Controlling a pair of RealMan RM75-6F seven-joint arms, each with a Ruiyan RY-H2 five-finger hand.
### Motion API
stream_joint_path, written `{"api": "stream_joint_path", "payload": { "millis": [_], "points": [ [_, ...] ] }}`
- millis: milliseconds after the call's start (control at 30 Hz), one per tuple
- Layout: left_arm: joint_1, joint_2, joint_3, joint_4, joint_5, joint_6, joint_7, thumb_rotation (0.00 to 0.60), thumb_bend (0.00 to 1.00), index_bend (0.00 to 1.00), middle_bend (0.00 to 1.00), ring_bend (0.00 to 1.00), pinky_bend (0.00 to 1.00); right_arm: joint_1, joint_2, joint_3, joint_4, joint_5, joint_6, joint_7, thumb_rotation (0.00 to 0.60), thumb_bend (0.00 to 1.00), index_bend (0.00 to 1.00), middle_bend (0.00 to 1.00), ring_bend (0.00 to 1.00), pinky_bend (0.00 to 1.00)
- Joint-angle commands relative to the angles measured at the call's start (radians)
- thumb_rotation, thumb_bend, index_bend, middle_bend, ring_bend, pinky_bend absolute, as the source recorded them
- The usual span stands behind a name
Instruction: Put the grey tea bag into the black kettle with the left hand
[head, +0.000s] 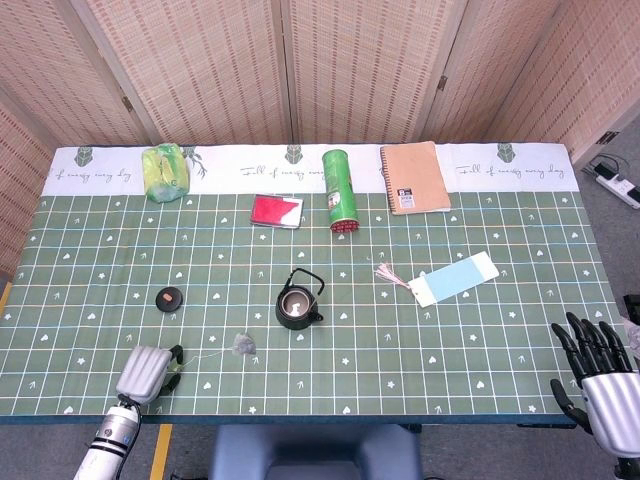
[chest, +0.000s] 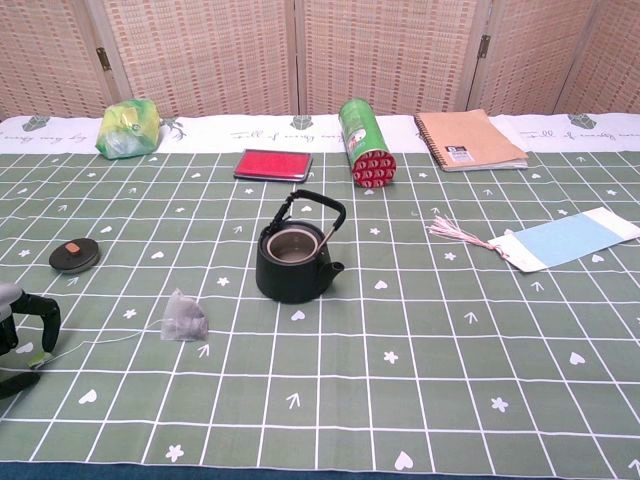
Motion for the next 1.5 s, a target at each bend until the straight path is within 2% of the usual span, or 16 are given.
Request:
{"api": "stream_joint_path", "payload": {
  "millis": [33,400,667,1233,1500],
  "points": [
    [0.000,-0.009,0.001,0.014,0.002,0.005,0.008,0.600,0.29,0.49,1.00,1.00,1.00,0.000,-0.002,0.003,0.001,0.003,0.001,-0.004,0.600,0.41,0.00,0.00,0.00,0.00],
    [-0.003,-0.030,-0.003,0.045,-0.004,0.011,0.019,0.600,0.29,0.50,1.00,1.00,1.00,0.003,-0.001,0.001,-0.002,0.005,-0.007,-0.006,0.600,0.41,0.00,0.00,0.00,0.00],
    [-0.003,-0.030,-0.003,0.058,0.002,0.018,0.003,0.600,0.33,0.51,1.00,1.00,1.00,0.006,-0.003,0.001,-0.003,0.009,-0.015,-0.012,0.600,0.41,0.00,0.00,0.00,0.00],
    [-0.017,-0.047,-0.002,0.145,0.001,-0.021,-0.102,0.600,0.36,0.55,1.00,1.00,1.00,0.006,-0.005,-0.001,-0.007,0.009,-0.019,-0.022,0.600,0.41,0.00,0.00,0.00,0.00],
    [-0.012,-0.073,-0.001,0.204,0.059,0.043,-0.138,0.600,0.39,0.61,1.00,1.00,1.00,0.011,-0.005,-0.002,-0.010,0.011,-0.031,-0.028,0.600,0.41,0.00,0.00,0.00,0.00]
  ]
}}
